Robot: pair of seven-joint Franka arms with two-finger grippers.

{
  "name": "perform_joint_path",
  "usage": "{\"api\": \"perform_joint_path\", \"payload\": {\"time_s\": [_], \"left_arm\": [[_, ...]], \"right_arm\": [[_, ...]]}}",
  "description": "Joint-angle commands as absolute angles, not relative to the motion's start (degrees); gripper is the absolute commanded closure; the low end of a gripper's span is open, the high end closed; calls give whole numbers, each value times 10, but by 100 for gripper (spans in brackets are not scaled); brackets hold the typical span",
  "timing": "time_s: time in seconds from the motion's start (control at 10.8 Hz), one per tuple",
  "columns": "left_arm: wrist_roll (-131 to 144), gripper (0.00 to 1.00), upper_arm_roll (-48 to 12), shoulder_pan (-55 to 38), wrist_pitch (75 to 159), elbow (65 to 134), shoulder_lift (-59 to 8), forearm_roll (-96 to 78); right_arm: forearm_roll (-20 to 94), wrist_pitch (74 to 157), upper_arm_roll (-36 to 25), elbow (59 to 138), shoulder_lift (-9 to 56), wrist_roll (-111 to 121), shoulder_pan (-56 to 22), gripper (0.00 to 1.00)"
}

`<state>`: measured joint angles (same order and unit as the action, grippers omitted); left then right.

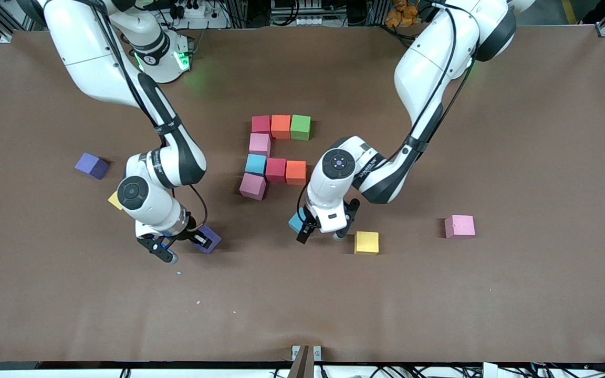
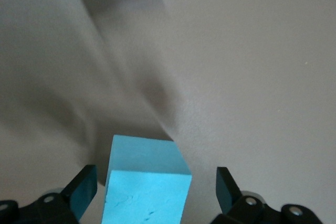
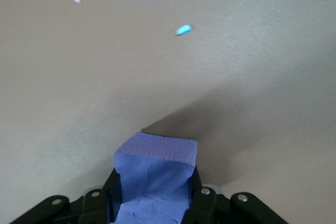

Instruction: Arrange 11 blocks into digit 3

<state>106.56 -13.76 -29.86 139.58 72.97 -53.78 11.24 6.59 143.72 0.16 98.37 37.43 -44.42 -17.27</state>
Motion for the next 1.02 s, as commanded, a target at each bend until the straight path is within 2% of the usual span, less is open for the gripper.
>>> {"api": "perform_joint_path", "payload": {"time_s": [0.0,0.19,0.37,0.46,0.93], "left_arm": [[1031,0,-129,-307,1397,710,-550,102],[1020,0,-129,-308,1397,710,-555,102],[994,0,-130,-308,1397,710,-561,102],[985,0,-130,-308,1397,710,-562,102],[967,0,-130,-320,1397,710,-567,102]], "right_arm": [[69,1429,3,968,373,-445,-189,53],[62,1429,23,962,373,-442,-201,51],[8,1429,41,955,373,-441,-213,50],[-9,1425,51,957,373,-445,-214,46],[-13,1412,57,968,370,-433,-233,41]]}}
